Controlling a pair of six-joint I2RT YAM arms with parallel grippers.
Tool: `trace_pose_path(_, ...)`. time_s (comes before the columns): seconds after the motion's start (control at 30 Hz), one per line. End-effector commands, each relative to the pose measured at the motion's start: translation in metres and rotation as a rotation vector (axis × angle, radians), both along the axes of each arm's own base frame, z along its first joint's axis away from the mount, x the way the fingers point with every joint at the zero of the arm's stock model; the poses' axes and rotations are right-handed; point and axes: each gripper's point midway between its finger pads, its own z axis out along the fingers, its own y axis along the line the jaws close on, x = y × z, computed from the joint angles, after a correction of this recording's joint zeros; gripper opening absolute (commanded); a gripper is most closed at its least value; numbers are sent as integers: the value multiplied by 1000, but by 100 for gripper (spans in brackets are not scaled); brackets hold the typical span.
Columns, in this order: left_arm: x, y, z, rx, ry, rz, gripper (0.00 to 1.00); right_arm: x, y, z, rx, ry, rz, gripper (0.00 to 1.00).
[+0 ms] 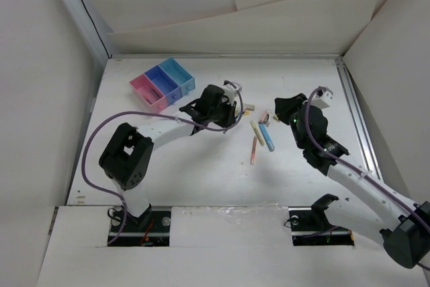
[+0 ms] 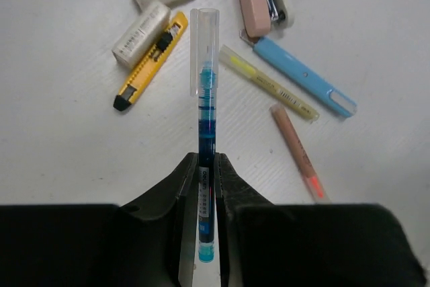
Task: Sort the stationery into containers
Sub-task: Place the pen in the storage box.
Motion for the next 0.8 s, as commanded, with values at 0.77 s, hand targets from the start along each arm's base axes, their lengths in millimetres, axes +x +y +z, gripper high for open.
trace_pose_path(0.77,137,334,83,-530,16,1235,2,17,22,-11,-8,42,83,24)
